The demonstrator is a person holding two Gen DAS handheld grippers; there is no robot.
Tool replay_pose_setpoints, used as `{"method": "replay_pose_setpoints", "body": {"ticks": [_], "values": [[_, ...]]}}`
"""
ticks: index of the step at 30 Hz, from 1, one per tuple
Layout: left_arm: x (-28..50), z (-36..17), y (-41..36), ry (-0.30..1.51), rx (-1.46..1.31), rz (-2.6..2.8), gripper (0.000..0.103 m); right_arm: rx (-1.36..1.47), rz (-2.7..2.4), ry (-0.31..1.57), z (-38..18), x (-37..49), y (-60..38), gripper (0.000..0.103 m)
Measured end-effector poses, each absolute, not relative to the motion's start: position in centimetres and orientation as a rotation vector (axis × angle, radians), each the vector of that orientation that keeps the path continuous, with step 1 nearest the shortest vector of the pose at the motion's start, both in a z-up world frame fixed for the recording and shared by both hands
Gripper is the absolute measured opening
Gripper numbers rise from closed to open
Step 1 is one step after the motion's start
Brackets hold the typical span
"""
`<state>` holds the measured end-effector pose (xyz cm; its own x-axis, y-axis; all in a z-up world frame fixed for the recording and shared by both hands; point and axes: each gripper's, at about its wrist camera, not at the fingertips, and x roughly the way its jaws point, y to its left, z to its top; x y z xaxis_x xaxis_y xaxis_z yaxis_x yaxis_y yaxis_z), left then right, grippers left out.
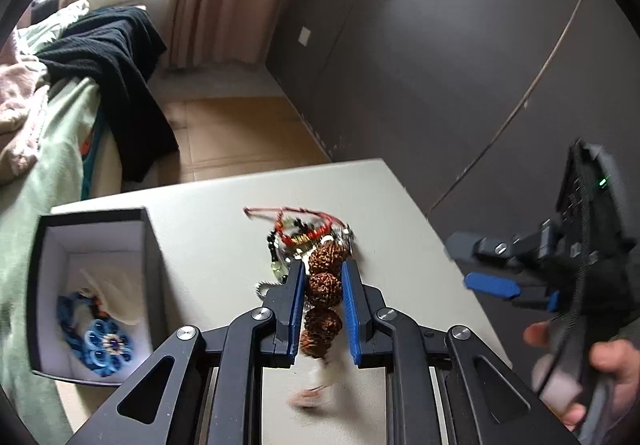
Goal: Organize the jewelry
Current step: 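Carry the brown bracelet into the box with the left tool while the right tool grasps a gold pendant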
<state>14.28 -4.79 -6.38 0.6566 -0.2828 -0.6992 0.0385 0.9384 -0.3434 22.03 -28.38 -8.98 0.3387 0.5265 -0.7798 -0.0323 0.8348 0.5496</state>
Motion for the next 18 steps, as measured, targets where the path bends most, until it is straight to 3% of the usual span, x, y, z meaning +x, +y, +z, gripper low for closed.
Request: {"method": "replay_pose_setpoints", "body": {"ticks": [3,8,10,18], "values": [[13.8,-5.5,-3.7,0.806,-0.327,-0.169,0.019,0.482,0.409,1.186,-9.3,22.1,-27.6,0.094],[13.2,-4.5,-1.5,0.768,-0.366,-0.145,0.019,0.484,0.459,1.196,-9.8,22.4,-25.9,0.077],[12.9,-4.1,-0.7,0.754,-0.378,-0.131,0.019,0.484,0.482,1.2,-10.1,22.5,-25.2,0.066],[11.9,-3.5,2.4,0.717,-0.43,-0.077,0.019,0.513,0.534,1.216,-11.6,23.4,-22.6,0.047]]}}
